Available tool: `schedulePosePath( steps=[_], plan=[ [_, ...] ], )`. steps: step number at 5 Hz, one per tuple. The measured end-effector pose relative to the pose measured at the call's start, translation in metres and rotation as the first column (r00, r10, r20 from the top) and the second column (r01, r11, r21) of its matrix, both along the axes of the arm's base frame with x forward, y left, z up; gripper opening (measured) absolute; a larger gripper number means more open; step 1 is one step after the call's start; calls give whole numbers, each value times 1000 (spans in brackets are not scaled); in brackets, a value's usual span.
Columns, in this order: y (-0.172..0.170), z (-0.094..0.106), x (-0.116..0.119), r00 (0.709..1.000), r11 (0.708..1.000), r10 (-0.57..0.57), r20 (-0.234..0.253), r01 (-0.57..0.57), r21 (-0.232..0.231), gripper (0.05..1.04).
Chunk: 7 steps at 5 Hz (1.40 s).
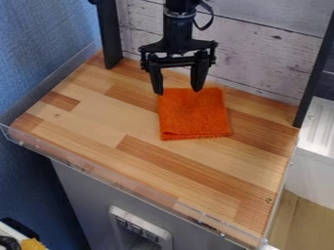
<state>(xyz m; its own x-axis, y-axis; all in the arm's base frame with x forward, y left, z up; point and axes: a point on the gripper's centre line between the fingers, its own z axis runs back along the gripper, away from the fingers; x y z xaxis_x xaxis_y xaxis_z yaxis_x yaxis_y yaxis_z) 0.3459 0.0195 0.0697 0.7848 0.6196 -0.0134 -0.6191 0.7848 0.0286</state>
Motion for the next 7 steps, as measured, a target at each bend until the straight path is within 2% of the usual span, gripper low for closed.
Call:
schedulePosePath(
  steps=[2, 4, 5, 6, 7],
  plan=[
    [-4, 2, 7, 1000, 1000, 10, 0, -10, -28, 996],
    [-8, -7, 3, 1000, 999, 8, -4, -9, -51, 1000],
    [-10, -10, 0, 1000, 998, 11, -2, -11, -54, 954],
    [-17, -13, 2, 1000, 998, 5, 25, -4, -58, 674],
    [-23, -15, 9, 997, 999, -3, 73, 7, -52, 372]
  ],
)
